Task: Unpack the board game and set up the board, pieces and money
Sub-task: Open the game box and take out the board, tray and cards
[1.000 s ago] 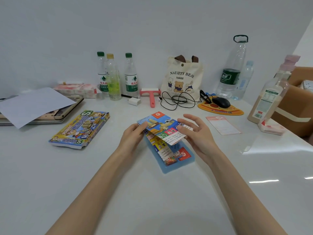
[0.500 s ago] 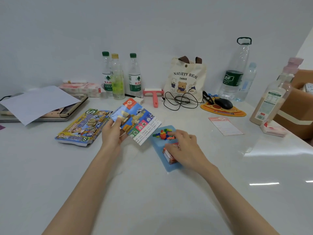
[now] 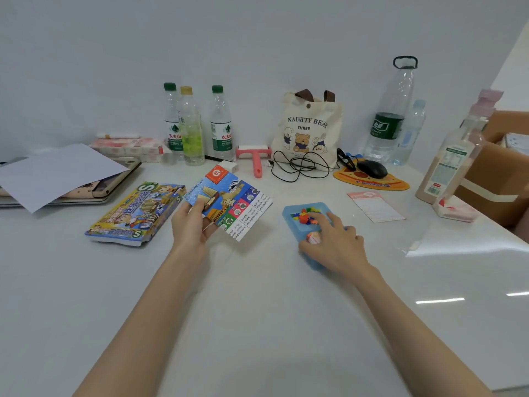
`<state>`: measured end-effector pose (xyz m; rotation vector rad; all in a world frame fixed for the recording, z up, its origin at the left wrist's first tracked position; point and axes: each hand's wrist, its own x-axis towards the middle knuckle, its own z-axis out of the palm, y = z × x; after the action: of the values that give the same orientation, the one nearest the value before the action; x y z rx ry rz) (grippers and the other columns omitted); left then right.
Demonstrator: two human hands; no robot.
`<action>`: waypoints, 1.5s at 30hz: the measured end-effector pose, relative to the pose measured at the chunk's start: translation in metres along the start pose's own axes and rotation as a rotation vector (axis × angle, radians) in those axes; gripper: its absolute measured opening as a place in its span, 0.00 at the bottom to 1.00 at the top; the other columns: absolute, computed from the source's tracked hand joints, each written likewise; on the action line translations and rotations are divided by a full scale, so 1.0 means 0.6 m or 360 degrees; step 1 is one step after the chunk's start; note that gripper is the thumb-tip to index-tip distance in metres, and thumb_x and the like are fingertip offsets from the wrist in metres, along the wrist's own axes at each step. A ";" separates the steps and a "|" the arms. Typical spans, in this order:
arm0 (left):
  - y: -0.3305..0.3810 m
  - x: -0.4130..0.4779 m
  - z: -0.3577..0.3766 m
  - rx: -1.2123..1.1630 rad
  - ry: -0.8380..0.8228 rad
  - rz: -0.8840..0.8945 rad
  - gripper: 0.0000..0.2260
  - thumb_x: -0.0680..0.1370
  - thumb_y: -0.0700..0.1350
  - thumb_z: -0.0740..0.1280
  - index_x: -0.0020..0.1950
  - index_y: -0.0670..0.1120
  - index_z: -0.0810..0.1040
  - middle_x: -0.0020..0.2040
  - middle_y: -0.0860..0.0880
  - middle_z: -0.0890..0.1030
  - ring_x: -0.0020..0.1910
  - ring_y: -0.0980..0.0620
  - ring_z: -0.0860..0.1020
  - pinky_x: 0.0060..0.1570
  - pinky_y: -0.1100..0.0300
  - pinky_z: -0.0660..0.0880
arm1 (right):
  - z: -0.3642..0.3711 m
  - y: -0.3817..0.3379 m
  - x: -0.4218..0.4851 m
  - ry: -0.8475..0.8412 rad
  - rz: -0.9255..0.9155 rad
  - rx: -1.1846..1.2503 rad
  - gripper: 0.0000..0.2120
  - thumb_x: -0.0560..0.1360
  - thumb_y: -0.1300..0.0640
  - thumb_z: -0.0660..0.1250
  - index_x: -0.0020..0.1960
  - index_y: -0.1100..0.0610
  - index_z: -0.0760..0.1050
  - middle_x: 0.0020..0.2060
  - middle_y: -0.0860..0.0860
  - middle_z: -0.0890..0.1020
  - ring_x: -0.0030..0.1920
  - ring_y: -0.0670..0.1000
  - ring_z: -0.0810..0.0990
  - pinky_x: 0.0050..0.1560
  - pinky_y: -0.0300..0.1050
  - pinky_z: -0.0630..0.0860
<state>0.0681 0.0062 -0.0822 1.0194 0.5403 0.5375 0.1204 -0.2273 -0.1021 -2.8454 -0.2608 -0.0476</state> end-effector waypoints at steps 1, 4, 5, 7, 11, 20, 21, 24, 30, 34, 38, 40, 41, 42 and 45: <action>-0.004 -0.002 0.004 0.0015 -0.0027 -0.0013 0.04 0.81 0.42 0.62 0.53 0.47 0.76 0.39 0.51 0.82 0.31 0.57 0.82 0.31 0.62 0.79 | -0.004 0.011 0.005 0.0001 0.0036 -0.0010 0.33 0.72 0.39 0.62 0.74 0.41 0.56 0.76 0.50 0.57 0.65 0.63 0.66 0.64 0.56 0.62; -0.019 -0.009 0.020 0.0057 -0.0101 -0.0065 0.06 0.82 0.42 0.61 0.56 0.46 0.76 0.40 0.50 0.82 0.32 0.56 0.82 0.31 0.62 0.79 | -0.012 0.043 0.022 -0.0006 0.0126 -0.0041 0.33 0.72 0.37 0.61 0.74 0.42 0.56 0.76 0.51 0.57 0.67 0.63 0.64 0.65 0.57 0.62; -0.024 -0.013 0.027 0.0070 -0.0124 -0.0085 0.06 0.82 0.42 0.61 0.56 0.45 0.76 0.40 0.50 0.83 0.31 0.56 0.82 0.30 0.62 0.79 | -0.014 0.054 0.027 -0.0008 0.0149 -0.0047 0.33 0.73 0.37 0.61 0.74 0.42 0.56 0.76 0.51 0.56 0.68 0.63 0.64 0.66 0.58 0.61; -0.032 -0.021 0.037 0.0102 -0.0169 -0.0115 0.06 0.82 0.42 0.61 0.56 0.45 0.76 0.39 0.49 0.83 0.30 0.56 0.82 0.29 0.62 0.79 | -0.018 0.071 0.034 -0.0003 0.0192 -0.0037 0.33 0.73 0.37 0.61 0.74 0.42 0.56 0.76 0.51 0.56 0.68 0.63 0.63 0.67 0.58 0.61; -0.039 -0.032 0.055 0.0210 -0.0263 -0.0125 0.07 0.82 0.43 0.60 0.56 0.44 0.76 0.39 0.49 0.82 0.31 0.55 0.82 0.28 0.62 0.79 | -0.023 0.104 0.046 0.0032 0.0283 -0.0054 0.33 0.73 0.37 0.61 0.74 0.44 0.58 0.76 0.52 0.59 0.69 0.63 0.63 0.67 0.59 0.60; -0.041 -0.036 0.085 0.0334 -0.0352 -0.0100 0.08 0.82 0.43 0.60 0.57 0.46 0.76 0.41 0.49 0.83 0.38 0.52 0.82 0.37 0.58 0.81 | -0.033 0.125 0.053 0.0197 0.0132 -0.0017 0.29 0.72 0.41 0.63 0.71 0.44 0.64 0.71 0.51 0.67 0.72 0.57 0.62 0.72 0.64 0.56; -0.042 -0.036 0.086 0.0357 -0.0358 -0.0093 0.08 0.82 0.43 0.60 0.57 0.46 0.76 0.41 0.49 0.83 0.38 0.52 0.82 0.37 0.58 0.80 | -0.033 0.118 0.052 0.0270 0.0080 0.0038 0.27 0.72 0.43 0.63 0.70 0.45 0.66 0.69 0.50 0.70 0.70 0.56 0.65 0.71 0.63 0.58; -0.041 -0.035 0.082 0.0443 -0.0361 -0.0041 0.08 0.82 0.43 0.59 0.57 0.46 0.77 0.41 0.50 0.83 0.37 0.54 0.82 0.33 0.62 0.79 | -0.040 0.077 0.037 0.0446 -0.0018 0.0513 0.19 0.74 0.51 0.63 0.65 0.47 0.72 0.63 0.49 0.76 0.63 0.51 0.72 0.63 0.52 0.68; -0.031 -0.027 0.058 0.0406 -0.0322 -0.0055 0.07 0.82 0.43 0.60 0.54 0.46 0.78 0.41 0.50 0.83 0.38 0.52 0.82 0.38 0.58 0.79 | -0.017 -0.025 0.001 0.0275 -0.0248 0.1079 0.13 0.79 0.55 0.58 0.60 0.48 0.77 0.57 0.44 0.80 0.60 0.44 0.74 0.56 0.41 0.71; -0.022 -0.019 0.038 0.0333 -0.0300 -0.0091 0.08 0.82 0.43 0.61 0.47 0.49 0.79 0.41 0.51 0.83 0.36 0.54 0.82 0.39 0.59 0.80 | 0.003 -0.073 -0.003 0.0159 -0.0256 0.1391 0.08 0.78 0.54 0.64 0.56 0.52 0.79 0.46 0.44 0.83 0.45 0.42 0.81 0.40 0.30 0.73; -0.016 -0.011 0.029 0.0390 -0.0312 -0.0026 0.11 0.82 0.43 0.61 0.64 0.47 0.72 0.53 0.46 0.81 0.41 0.53 0.81 0.41 0.58 0.79 | 0.009 -0.098 0.002 0.0125 -0.0158 0.1599 0.03 0.75 0.55 0.68 0.45 0.54 0.80 0.41 0.47 0.84 0.42 0.45 0.82 0.42 0.36 0.77; -0.021 -0.005 0.020 0.0527 -0.0357 0.0153 0.26 0.80 0.43 0.64 0.75 0.53 0.58 0.67 0.46 0.73 0.54 0.52 0.79 0.49 0.57 0.79 | 0.011 -0.098 0.007 0.0163 -0.0058 0.1695 0.04 0.74 0.55 0.70 0.41 0.51 0.81 0.38 0.47 0.85 0.43 0.48 0.83 0.47 0.47 0.80; -0.023 -0.003 0.014 0.0733 -0.0388 0.0366 0.31 0.79 0.43 0.66 0.76 0.55 0.55 0.72 0.47 0.66 0.63 0.51 0.74 0.58 0.54 0.75 | 0.010 -0.096 0.008 0.0200 -0.0020 0.1717 0.05 0.74 0.54 0.70 0.39 0.50 0.81 0.37 0.48 0.85 0.43 0.48 0.84 0.48 0.49 0.80; -0.025 -0.001 0.006 0.0997 -0.0452 0.0617 0.33 0.78 0.42 0.68 0.76 0.58 0.55 0.75 0.49 0.61 0.71 0.50 0.66 0.66 0.50 0.69 | 0.009 -0.092 0.009 0.0223 0.0015 0.1736 0.06 0.74 0.54 0.70 0.39 0.48 0.81 0.37 0.48 0.85 0.42 0.48 0.84 0.48 0.49 0.81; -0.031 0.004 -0.012 0.1649 -0.0796 0.1052 0.36 0.75 0.34 0.65 0.71 0.67 0.56 0.78 0.53 0.51 0.76 0.50 0.49 0.74 0.48 0.52 | -0.004 -0.078 0.006 0.0123 0.0135 0.1990 0.06 0.77 0.55 0.68 0.42 0.52 0.82 0.36 0.51 0.85 0.40 0.48 0.84 0.44 0.43 0.82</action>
<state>0.0684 0.0045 -0.1025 2.2850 -0.0336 0.5413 0.1152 -0.1833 -0.0870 -1.6026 -0.0862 0.0211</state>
